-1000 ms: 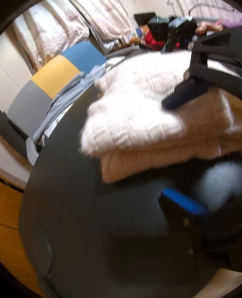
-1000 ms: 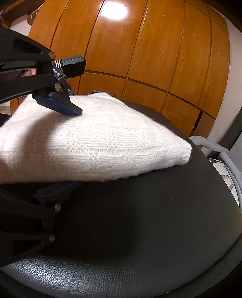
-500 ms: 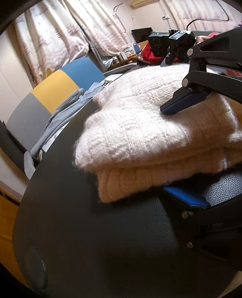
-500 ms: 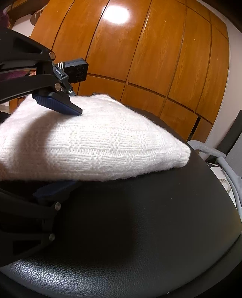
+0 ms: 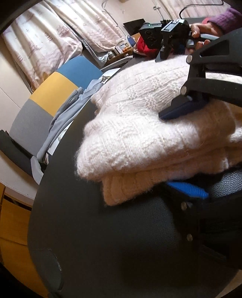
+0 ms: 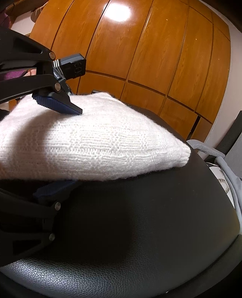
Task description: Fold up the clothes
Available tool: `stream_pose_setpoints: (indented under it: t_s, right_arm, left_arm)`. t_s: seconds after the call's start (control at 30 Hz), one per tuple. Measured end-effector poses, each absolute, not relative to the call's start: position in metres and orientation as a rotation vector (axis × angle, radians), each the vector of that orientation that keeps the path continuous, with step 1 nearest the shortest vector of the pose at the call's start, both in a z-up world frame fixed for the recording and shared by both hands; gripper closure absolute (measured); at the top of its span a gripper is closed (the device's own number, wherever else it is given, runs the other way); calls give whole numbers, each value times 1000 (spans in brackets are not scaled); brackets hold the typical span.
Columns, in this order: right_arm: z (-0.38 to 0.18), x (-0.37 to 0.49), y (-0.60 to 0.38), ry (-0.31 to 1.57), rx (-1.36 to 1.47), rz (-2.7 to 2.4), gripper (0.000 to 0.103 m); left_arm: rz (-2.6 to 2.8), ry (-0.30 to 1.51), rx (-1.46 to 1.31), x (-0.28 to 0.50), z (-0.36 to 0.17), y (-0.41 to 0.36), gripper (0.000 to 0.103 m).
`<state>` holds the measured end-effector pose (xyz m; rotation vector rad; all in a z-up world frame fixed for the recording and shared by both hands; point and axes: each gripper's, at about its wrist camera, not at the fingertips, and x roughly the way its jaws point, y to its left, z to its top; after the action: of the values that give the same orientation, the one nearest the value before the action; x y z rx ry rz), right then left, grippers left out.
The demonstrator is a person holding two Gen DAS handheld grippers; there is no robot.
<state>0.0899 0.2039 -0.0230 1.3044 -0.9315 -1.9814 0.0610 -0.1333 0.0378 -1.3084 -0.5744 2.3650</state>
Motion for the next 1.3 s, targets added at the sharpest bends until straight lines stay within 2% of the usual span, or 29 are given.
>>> stream_pose_setpoints:
  t_s: [0.23, 0.3, 0.47, 0.63, 0.83, 0.97, 1.0, 1.13, 1.3]
  right_arm:
    - [-18, 96, 195, -900, 1307, -2030, 36]
    - [-17, 98, 191, -886, 1308, -2051, 37]
    - [-12, 107, 180, -864, 1320, -2088, 47]
    - [5, 118, 160, -753, 1287, -2143, 55]
    - [23, 119, 135, -682, 1225, -2155, 58]
    - [36, 103, 117, -621, 1196, -2135, 59]
    - [37, 96, 109, -602, 1192, -2129, 59]
    - [29, 59, 83, -567, 1203, -2084, 59]
    - [22, 29, 52, -529, 1230, -2030, 59]
  left_arm:
    - [2387, -528, -1287, 68, 44, -134, 56]
    - [2401, -498, -1280, 70, 46, -132, 57]
    - [2437, -449, -1301, 73, 52, -134, 57]
    - [2535, -349, -1287, 84, 62, -134, 66]
    - [2607, -403, -1303, 96, 66, -156, 71]
    - [2703, -327, -1288, 104, 72, -167, 78]
    - [2723, -313, -1284, 104, 75, -172, 82]
    - [2787, -327, -1300, 101, 78, -199, 83]
    - [2830, -429, -1308, 101, 74, -239, 83]
